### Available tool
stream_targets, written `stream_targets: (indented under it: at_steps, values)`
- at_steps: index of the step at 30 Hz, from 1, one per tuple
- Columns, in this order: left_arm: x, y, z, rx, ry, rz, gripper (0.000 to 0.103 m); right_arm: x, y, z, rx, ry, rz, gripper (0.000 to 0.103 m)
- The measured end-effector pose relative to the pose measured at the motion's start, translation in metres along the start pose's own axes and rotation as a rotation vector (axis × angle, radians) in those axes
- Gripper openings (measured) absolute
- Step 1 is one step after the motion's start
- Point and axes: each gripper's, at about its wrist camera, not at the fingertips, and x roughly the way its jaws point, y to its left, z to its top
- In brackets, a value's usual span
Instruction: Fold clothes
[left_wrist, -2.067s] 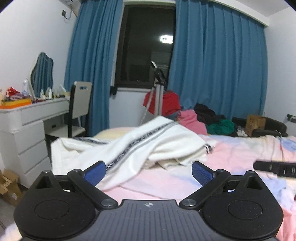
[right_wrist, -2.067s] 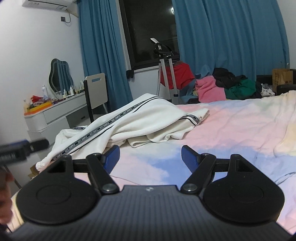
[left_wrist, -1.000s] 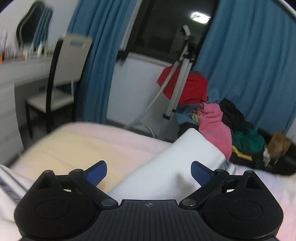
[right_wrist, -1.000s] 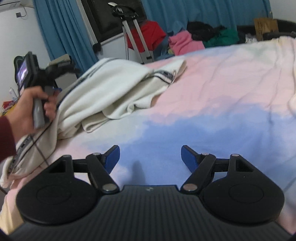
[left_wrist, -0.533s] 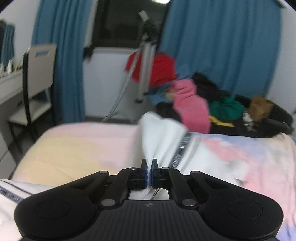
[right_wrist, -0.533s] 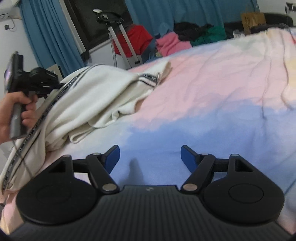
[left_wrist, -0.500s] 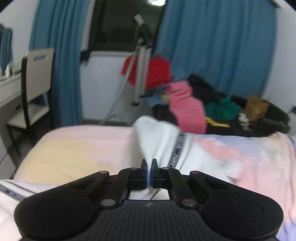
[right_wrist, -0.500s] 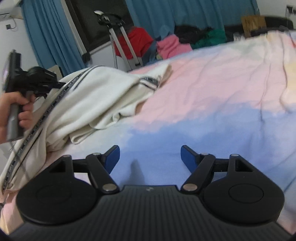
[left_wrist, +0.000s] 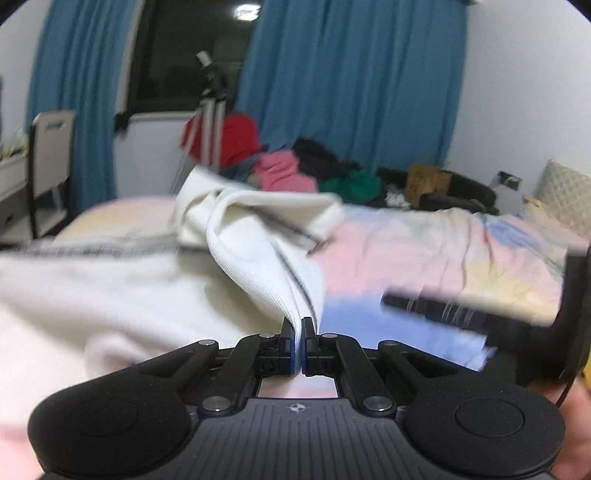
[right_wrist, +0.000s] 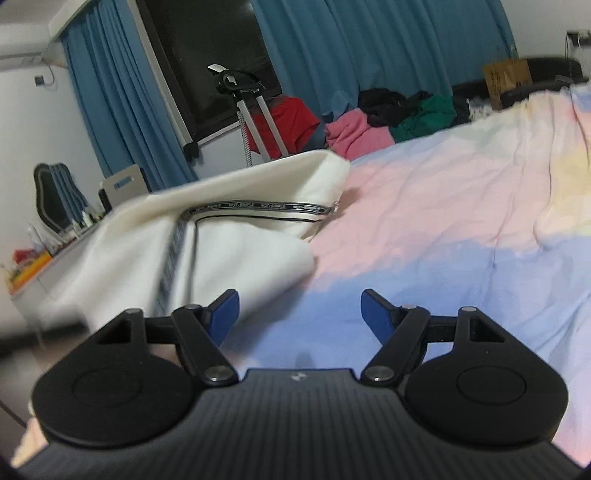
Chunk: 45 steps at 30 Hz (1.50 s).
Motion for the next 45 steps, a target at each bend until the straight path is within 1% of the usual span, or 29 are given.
stream_targets:
  at_steps: [2, 4, 5, 7, 8, 10, 13, 17, 20, 22, 25, 28, 29, 30, 31, 33, 35, 38, 43, 45]
  values:
    - [0.001, 0.005, -0.023, -0.047, 0.037, 0.015, 0.002, -0.003, -0.005, -0.001, 0.04, 0.012, 0.031, 0.075]
    - [0.007, 0.016, -0.035, -0.096, 0.074, 0.02, 0.003, -0.006, -0.009, -0.002, 0.083, 0.019, 0.059, 0.074]
    - [0.008, 0.019, -0.038, -0.102, 0.083, 0.017, 0.003, -0.007, -0.011, -0.003, 0.105, 0.023, 0.071, 0.068]
    - [0.011, 0.023, -0.04, -0.102, 0.092, 0.013, 0.003, -0.008, -0.016, -0.002, 0.151, 0.034, 0.082, 0.061]
    - [0.013, 0.024, -0.039, -0.115, 0.09, 0.005, 0.003, -0.007, -0.018, -0.001, 0.173, 0.041, 0.085, 0.051]
    - [0.017, 0.027, -0.037, -0.142, 0.088, -0.012, 0.003, -0.005, -0.019, -0.001, 0.219, 0.059, 0.09, 0.05]
    - [0.017, 0.03, -0.042, -0.138, 0.074, -0.023, 0.003, 0.009, -0.018, 0.006, 0.262, 0.092, 0.084, 0.05]
    - [0.023, 0.037, -0.041, -0.199, 0.073, -0.079, 0.003, 0.048, -0.012, 0.032, 0.292, 0.118, 0.111, 0.051]
    - [0.033, 0.046, -0.041, -0.242, 0.094, -0.137, 0.003, 0.089, -0.003, 0.057, 0.307, 0.091, 0.117, 0.051]
    - [0.041, 0.05, -0.045, -0.24, 0.11, -0.158, 0.003, 0.119, 0.004, 0.073, 0.3, 0.086, 0.097, 0.053]
    - [0.053, 0.058, -0.05, -0.285, 0.145, -0.19, 0.003, 0.165, 0.013, 0.093, 0.299, 0.087, 0.061, 0.054]
    - [0.065, 0.067, -0.051, -0.322, 0.16, -0.23, 0.003, 0.202, 0.015, 0.1, 0.273, 0.078, -0.042, 0.051]
    - [0.068, 0.07, -0.052, -0.329, 0.162, -0.243, 0.003, 0.212, 0.014, 0.099, 0.275, 0.081, -0.066, 0.037]
    - [0.07, 0.071, -0.052, -0.333, 0.161, -0.253, 0.003, 0.221, 0.012, 0.099, 0.278, 0.081, -0.091, 0.014]
    - [0.072, 0.073, -0.052, -0.335, 0.16, -0.263, 0.003, 0.225, 0.01, 0.098, 0.281, 0.072, -0.117, 0.009]
    - [0.076, 0.076, -0.053, -0.341, 0.159, -0.283, 0.003, 0.22, 0.007, 0.1, 0.259, 0.028, -0.156, 0.006]
    - [0.078, 0.077, -0.052, -0.348, 0.16, -0.292, 0.003, 0.215, 0.004, 0.104, 0.238, -0.013, -0.192, 0.006]
    - [0.076, 0.075, -0.05, -0.329, 0.151, -0.289, 0.003, 0.193, -0.011, 0.122, 0.218, -0.048, -0.227, 0.006]
    - [0.067, 0.063, -0.046, -0.265, 0.133, -0.25, 0.003, 0.126, -0.054, 0.148, 0.253, -0.156, -0.294, 0.006]
    - [0.064, 0.059, -0.045, -0.246, 0.123, -0.236, 0.003, 0.097, -0.076, 0.134, 0.303, -0.167, -0.321, 0.006]
